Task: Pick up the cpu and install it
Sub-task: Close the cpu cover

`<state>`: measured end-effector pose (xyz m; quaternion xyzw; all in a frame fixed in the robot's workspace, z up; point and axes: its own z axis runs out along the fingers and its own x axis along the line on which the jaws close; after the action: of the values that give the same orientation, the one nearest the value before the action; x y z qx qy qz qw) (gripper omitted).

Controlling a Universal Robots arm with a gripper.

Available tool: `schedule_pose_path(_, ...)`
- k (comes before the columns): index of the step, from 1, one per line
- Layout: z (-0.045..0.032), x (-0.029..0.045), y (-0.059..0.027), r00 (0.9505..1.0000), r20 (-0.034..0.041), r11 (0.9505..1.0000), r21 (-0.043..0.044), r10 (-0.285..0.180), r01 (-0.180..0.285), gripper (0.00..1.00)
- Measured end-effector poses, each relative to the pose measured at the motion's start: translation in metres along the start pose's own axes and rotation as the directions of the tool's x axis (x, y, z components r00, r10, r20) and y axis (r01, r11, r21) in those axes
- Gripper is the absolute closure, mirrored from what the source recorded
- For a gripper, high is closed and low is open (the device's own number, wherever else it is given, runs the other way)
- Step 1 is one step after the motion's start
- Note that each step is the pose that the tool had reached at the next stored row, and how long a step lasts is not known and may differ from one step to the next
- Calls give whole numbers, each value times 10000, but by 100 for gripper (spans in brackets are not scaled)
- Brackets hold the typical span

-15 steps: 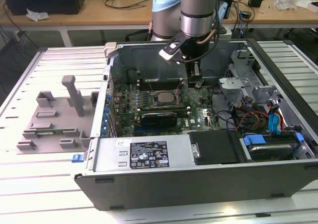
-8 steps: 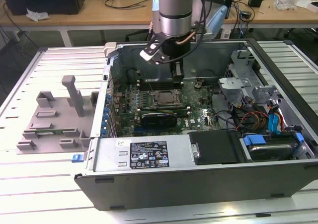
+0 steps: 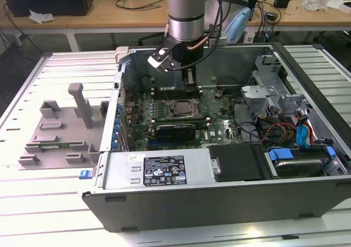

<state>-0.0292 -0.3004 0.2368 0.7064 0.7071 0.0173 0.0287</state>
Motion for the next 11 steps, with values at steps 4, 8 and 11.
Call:
schedule_pose_path(4,44,-8,-4,10000,-1,9994,338,-3,3,89)
schedule_pose_path(8,157,-39,-14,10000,-2,9993,362,-3,3,89)
schedule_pose_path(11,159,-40,-15,10000,-6,9994,356,-3,3,89)
